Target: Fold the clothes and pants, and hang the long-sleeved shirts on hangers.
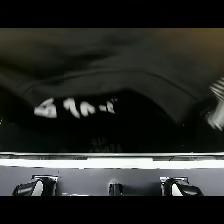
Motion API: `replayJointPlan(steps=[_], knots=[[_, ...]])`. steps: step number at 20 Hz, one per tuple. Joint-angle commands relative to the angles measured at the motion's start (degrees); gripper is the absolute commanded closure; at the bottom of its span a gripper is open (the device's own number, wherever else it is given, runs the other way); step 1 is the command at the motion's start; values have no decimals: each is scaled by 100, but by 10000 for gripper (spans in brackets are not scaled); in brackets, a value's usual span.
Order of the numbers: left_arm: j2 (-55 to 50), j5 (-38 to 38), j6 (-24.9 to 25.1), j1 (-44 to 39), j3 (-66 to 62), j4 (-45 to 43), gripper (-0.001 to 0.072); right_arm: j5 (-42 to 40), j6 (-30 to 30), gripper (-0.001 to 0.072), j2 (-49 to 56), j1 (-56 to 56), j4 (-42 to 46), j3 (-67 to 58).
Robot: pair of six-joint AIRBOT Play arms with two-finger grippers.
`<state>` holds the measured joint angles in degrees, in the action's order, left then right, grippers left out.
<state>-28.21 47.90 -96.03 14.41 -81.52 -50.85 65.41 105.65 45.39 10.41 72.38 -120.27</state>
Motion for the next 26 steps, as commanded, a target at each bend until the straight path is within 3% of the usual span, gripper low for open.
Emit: replayJointPlan(steps=[1, 5, 9, 14, 16, 18, 21, 22, 23, 25, 26], knots=[[407, 625, -837, 37, -22, -901, 688, -262, 573, 683, -286, 4, 730, -76], [-264, 1176, -859, 11, 151, -772, 688, -249, 990, 683, 682, 4, 273, -76], [-1888, 1425, -767, -424, 286, -634, 688, -256, 988, 682, 2461, 2, -752, -42], [-4437, 319, -44, -1333, 284, -638, 687, -459, 614, 682, 4612, -341, -1115, 520], [-5309, -503, 0, -1493, 280, -614, 688, -603, 98, 677, 5403, -577, -1010, 518], [-5921, -1014, -2, -1558, 280, -400, 687, -664, 225, 675, 6033, -693, -761, 518], [-6533, -903, 0, -1576, 280, -90, 685, -505, 323, 628, 6561, -721, -763, 518], [-6610, -809, 0, -1576, 280, -7, 654, -411, 323, 616, 6596, -697, -739, 518], [-6612, -758, 0, -1563, 280, 11, 510, -271, 295, 538, 6566, -684, -669, 518], [-6481, -527, 0, -1456, 184, 11, 92, 122, 96, 311, 6319, -490, -455, 518], [-6343, -321, 2, -1320, 101, 9, 20, 376, -57, 200, 6142, -317, -317, 518]])
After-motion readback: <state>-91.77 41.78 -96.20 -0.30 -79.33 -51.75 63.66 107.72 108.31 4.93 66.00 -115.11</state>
